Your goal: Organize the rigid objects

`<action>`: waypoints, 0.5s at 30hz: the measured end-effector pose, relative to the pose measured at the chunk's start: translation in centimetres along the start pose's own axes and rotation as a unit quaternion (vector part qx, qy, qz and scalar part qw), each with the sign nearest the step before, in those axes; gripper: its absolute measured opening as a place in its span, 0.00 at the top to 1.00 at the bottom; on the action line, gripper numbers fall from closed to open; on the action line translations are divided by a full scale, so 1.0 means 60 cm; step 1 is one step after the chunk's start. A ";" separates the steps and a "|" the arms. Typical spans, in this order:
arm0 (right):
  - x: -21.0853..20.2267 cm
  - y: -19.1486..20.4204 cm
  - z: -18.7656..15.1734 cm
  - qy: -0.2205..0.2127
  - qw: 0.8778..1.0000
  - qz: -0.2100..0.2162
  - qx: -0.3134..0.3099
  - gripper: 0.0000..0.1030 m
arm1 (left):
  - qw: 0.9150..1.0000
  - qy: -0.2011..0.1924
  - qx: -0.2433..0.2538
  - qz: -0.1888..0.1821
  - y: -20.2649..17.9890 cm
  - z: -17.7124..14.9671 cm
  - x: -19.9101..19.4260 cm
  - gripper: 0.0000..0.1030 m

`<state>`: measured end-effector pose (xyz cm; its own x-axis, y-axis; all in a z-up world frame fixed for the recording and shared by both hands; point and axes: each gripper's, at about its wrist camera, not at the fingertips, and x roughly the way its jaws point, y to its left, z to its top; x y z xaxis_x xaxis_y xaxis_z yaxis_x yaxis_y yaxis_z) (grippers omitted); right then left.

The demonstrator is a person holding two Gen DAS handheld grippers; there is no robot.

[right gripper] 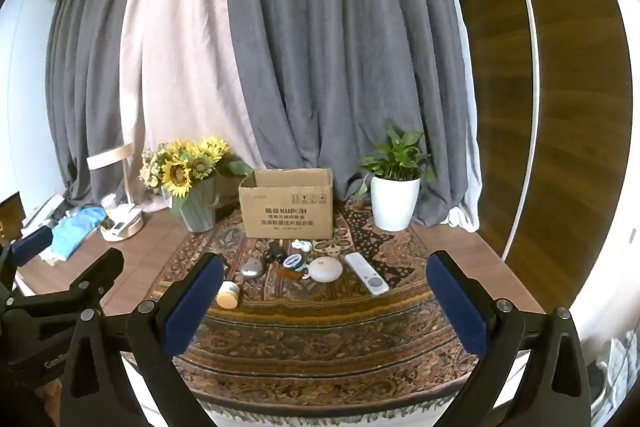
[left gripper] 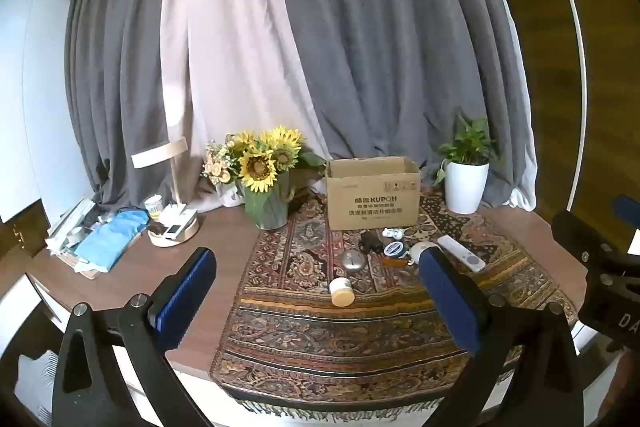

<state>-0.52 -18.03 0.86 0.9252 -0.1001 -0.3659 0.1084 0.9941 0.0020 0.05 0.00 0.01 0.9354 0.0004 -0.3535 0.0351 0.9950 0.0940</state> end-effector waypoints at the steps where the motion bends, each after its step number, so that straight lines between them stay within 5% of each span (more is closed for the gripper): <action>1: -0.001 0.000 0.000 -0.001 1.000 0.001 0.002 0.00 | 1.000 -0.002 0.000 -0.001 0.000 0.000 0.000 0.00; 15: 0.006 0.006 -0.001 -0.004 1.000 0.000 0.001 0.00 | 1.000 -0.011 0.000 0.001 -0.003 0.004 -0.002 0.00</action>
<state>-0.16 -17.72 0.67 0.9281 -0.0996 -0.3587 0.1083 0.9941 0.0043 0.02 -0.20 0.23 0.9433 0.0009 -0.3318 0.0323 0.9950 0.0946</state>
